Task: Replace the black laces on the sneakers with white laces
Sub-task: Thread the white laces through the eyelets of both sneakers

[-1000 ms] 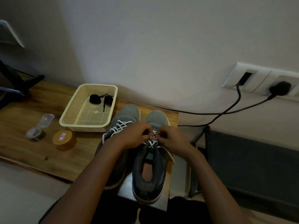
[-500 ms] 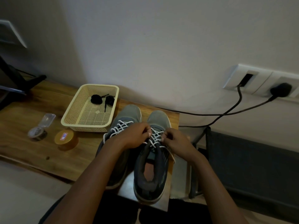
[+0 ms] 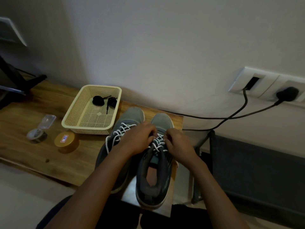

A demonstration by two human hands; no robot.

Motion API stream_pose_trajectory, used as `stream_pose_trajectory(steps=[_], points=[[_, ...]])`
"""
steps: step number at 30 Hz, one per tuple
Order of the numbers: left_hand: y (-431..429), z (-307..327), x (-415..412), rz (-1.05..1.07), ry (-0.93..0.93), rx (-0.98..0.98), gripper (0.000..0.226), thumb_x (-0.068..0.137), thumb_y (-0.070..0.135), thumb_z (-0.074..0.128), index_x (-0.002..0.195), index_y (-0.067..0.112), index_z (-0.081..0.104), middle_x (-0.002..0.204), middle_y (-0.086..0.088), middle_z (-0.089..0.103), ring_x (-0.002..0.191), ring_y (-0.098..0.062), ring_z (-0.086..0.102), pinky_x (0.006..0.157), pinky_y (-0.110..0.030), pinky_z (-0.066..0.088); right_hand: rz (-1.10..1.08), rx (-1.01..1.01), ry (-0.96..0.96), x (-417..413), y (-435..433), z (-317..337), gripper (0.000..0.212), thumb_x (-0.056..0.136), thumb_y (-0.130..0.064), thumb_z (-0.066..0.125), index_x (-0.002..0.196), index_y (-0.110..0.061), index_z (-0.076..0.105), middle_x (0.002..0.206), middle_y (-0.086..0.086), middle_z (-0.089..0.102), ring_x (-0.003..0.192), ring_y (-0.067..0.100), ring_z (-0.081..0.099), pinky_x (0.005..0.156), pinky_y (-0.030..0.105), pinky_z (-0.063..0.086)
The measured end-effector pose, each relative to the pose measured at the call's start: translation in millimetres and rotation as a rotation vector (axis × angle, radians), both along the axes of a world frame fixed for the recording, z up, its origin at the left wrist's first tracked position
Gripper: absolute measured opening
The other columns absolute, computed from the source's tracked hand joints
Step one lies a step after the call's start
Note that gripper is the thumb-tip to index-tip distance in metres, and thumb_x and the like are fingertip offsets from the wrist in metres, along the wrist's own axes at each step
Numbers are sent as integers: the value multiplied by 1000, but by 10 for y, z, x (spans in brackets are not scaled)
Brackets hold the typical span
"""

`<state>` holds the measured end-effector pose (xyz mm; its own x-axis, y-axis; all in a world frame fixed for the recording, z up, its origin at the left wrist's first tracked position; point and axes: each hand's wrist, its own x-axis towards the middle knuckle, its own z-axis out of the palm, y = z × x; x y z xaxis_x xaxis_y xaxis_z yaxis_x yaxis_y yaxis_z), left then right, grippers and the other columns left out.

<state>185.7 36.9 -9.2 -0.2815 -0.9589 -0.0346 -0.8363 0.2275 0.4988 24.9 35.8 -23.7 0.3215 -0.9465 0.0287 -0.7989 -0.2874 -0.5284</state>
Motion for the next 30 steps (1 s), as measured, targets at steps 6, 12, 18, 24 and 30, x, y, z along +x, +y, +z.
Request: stream_pose_trajectory(steps=[6,12,18,24,30], points=[[-13,-22,17,48,30,126,6,98,20,45,93,21,49,105,-2,54,95,-19,53,82,-35,43,-64,84,-24,-79,21,-25,16,94,-15,47,79,-22,46,80,-3,52,87,18,45,75,33,33],[75,102,64,46,272,284,59,89,21,60,143,16,36,137,-4,52,121,-18,52,101,-32,42,-199,143,-298,-96,110,197,7,85,-17,62,91,-14,62,92,-2,61,84,13,54,64,23,40],[475,-149,-210,107,272,229,103,80,25,66,151,20,-9,158,-4,15,143,-23,21,112,-47,30,-261,202,-69,56,483,177,66,59,-53,48,121,-29,48,121,-4,49,116,20,38,99,38,26],[556,-162,-335,316,155,30,77,90,13,50,152,20,5,140,-10,46,127,-31,44,94,-49,45,-284,155,-55,79,498,180,42,77,-37,60,117,-27,51,118,-5,58,118,20,40,97,38,23],[487,-150,-402,421,-127,-44,68,97,13,45,151,16,4,145,-12,37,126,-32,39,86,-40,44,-277,263,-183,152,500,107,62,53,-56,54,110,-31,49,117,-2,55,114,22,49,102,48,37]])
